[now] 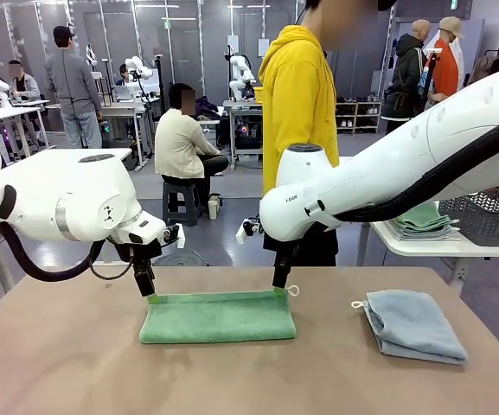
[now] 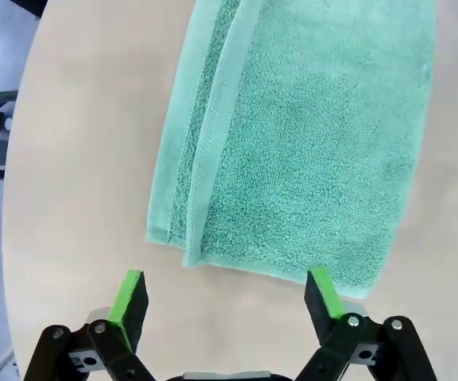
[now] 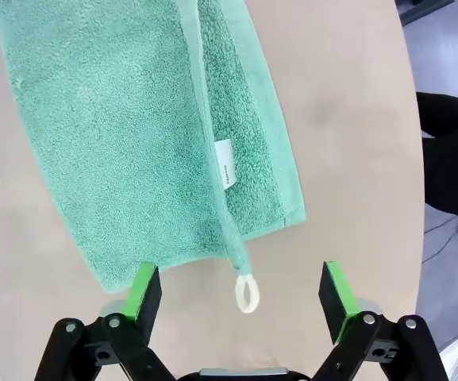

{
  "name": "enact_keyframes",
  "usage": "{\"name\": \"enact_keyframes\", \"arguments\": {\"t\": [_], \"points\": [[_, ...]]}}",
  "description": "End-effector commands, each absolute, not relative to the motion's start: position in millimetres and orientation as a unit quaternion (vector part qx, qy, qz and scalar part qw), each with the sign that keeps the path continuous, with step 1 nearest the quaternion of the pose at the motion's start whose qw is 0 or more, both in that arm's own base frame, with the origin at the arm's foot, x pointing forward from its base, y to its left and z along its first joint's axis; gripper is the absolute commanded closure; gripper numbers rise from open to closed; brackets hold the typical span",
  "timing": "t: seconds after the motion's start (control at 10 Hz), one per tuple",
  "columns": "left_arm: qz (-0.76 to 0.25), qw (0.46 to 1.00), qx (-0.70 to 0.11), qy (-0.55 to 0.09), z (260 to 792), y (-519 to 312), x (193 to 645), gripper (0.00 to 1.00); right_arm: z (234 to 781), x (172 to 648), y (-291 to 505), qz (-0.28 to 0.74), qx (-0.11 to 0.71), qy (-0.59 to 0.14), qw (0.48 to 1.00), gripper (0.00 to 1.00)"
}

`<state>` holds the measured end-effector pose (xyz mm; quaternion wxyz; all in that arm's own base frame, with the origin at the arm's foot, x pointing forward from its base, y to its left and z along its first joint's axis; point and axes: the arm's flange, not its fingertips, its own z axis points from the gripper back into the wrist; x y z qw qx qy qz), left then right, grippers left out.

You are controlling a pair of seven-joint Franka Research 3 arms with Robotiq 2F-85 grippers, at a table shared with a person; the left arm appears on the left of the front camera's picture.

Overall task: Fold the towels and place them in the basket.
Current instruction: When a person lays out a Towel with hook on the table, fold it in half twice.

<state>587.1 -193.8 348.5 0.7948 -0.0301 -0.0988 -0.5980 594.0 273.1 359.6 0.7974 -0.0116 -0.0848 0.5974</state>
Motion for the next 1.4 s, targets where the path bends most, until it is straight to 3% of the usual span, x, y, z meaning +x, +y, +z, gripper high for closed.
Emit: {"name": "enact_keyframes", "arguments": {"t": [0.0, 0.3, 0.6, 1.0, 1.3], "points": [[-0.598, 0.795, -0.030, -0.099, 349, -194, 587, 0.01, 360, 594, 273, 0.598, -0.012, -0.085, 0.797, 0.01], [-0.476, 0.876, -0.018, -0.072, 386, -175, 540, 0.00, 388, 561, 279, 0.500, -0.051, -0.091, 0.860, 0.00], [-0.374, 0.922, -0.015, -0.099, 404, -146, 477, 0.00, 406, 524, 283, 0.346, -0.055, -0.062, 0.935, 0.00], [-0.325, 0.934, -0.043, -0.138, 412, -123, 420, 0.00, 383, 521, 284, 0.194, -0.044, -0.034, 0.979, 0.00], [-0.334, 0.927, -0.042, -0.164, 422, -110, 388, 0.00, 358, 523, 272, 0.154, 0.035, -0.045, 0.986, 0.00]]}}
